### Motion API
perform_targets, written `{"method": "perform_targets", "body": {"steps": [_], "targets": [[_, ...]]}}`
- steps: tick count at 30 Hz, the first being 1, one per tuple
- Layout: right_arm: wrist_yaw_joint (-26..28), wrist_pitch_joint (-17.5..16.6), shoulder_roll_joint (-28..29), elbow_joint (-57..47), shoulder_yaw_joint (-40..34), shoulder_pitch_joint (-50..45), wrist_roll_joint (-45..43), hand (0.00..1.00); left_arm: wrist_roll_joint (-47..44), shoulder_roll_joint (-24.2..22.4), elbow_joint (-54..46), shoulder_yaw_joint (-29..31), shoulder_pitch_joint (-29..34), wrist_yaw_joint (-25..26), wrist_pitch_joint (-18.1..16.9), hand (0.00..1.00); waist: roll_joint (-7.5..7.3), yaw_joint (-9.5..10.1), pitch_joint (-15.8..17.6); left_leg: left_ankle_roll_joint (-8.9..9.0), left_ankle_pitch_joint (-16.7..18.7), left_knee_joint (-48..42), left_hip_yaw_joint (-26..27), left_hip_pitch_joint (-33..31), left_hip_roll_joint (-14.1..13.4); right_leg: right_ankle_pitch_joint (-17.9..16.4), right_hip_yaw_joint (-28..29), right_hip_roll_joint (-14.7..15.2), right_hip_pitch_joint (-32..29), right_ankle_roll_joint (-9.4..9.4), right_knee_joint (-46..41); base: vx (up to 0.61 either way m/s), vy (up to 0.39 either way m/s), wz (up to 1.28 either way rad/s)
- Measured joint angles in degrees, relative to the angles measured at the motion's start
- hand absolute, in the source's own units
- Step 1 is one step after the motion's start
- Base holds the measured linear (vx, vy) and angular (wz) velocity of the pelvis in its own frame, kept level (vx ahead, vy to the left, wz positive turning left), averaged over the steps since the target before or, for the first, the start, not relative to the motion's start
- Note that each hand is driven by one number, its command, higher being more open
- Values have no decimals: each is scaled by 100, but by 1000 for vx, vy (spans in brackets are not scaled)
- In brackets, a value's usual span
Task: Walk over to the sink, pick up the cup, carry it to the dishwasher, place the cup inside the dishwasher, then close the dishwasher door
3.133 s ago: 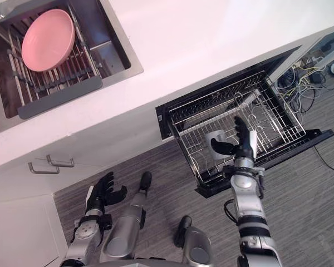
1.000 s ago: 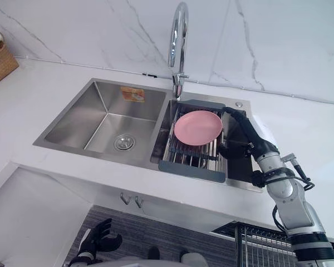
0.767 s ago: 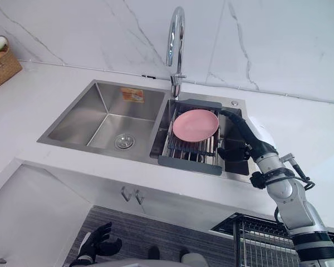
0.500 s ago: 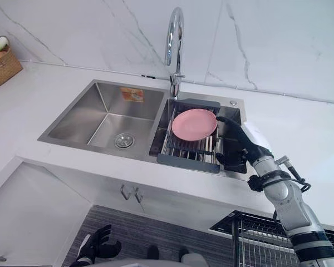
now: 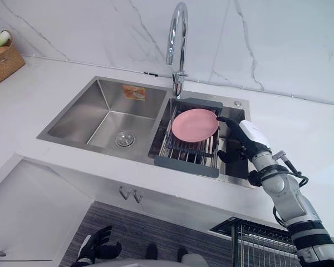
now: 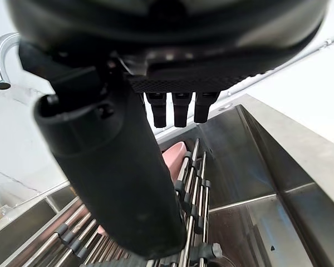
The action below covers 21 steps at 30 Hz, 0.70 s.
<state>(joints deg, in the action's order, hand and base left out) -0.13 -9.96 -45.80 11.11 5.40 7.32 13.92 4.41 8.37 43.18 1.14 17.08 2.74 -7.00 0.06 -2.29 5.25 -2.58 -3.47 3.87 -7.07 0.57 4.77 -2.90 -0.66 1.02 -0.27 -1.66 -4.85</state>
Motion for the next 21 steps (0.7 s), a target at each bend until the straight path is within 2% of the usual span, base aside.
{"method": "perform_targets", "body": {"steps": [11, 21], "targets": [[-139, 134, 9, 186, 54, 138, 206, 90, -1, -8, -3, 0, -19, 84, 1, 90, -8, 85, 5, 3, -54, 7, -75, -132, -2, 17, -84, -1, -99, 28, 15, 13, -7, 3], [-228, 184, 100, 161, 53, 155, 392, 90, 0, -16, -22, 9, -18, 104, 1, 90, -16, 82, 11, -27, -93, 15, -92, -105, -7, 18, -95, -6, -72, 28, 14, 15, -8, 1]]}}
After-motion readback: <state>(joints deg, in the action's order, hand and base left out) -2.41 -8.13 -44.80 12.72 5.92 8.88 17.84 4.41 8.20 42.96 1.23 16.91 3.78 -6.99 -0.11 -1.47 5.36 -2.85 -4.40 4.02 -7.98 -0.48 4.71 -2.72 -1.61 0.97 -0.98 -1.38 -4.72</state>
